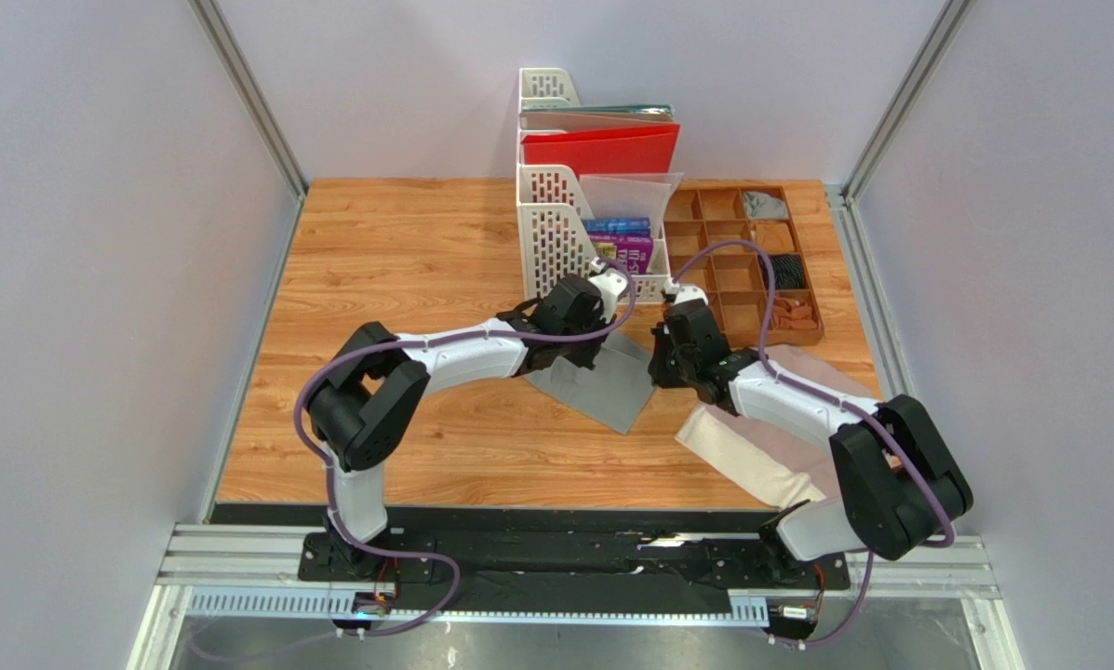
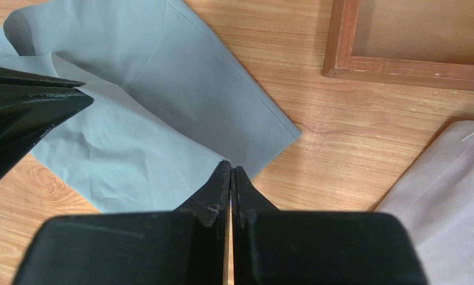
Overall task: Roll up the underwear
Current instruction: Fold the underwear at the center of the board.
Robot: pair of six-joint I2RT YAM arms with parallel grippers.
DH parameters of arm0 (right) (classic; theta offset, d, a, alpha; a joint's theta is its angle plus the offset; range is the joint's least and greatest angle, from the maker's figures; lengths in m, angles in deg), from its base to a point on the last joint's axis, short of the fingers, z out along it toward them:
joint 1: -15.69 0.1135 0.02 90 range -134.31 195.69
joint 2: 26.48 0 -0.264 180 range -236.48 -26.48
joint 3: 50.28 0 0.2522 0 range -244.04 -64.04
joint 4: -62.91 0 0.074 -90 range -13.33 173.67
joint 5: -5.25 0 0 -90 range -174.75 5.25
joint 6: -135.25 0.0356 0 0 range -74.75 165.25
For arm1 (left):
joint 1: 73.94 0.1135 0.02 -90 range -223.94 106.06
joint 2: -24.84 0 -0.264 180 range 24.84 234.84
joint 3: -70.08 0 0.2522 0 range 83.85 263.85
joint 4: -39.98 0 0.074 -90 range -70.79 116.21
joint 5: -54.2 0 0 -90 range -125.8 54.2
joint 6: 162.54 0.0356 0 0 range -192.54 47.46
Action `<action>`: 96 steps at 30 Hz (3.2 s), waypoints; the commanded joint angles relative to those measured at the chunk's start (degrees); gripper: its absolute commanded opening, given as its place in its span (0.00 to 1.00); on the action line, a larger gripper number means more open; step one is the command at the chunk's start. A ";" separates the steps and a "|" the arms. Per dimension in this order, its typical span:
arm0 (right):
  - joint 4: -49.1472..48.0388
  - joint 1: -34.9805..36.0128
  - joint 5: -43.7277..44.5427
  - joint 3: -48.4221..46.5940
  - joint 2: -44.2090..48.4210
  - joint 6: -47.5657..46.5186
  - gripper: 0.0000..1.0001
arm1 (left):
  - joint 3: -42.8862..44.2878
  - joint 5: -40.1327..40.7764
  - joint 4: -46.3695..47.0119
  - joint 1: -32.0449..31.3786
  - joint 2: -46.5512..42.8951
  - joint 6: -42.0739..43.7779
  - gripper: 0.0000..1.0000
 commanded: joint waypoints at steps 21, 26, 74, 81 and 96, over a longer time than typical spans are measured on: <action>0.41 -2.78 1.40 -4.40 -2.72 -3.37 0.00 | 8.92 2.50 -3.04 -0.28 5.87 3.86 0.00; -0.21 -3.57 1.40 -4.31 -3.78 -3.63 0.00 | 10.59 2.76 -3.31 -0.28 7.28 3.86 0.00; -7.94 -10.69 -7.74 0.08 -3.43 -4.86 0.42 | 20.70 -0.93 -5.24 0.86 14.49 5.27 0.00; -7.77 -11.83 -7.91 -0.62 -5.19 -4.68 0.42 | 21.49 -2.95 -5.77 0.86 15.63 6.06 0.00; -10.31 -12.36 -9.58 -0.97 -8.26 -2.84 0.41 | 21.85 -6.55 -4.62 0.86 16.07 6.59 0.00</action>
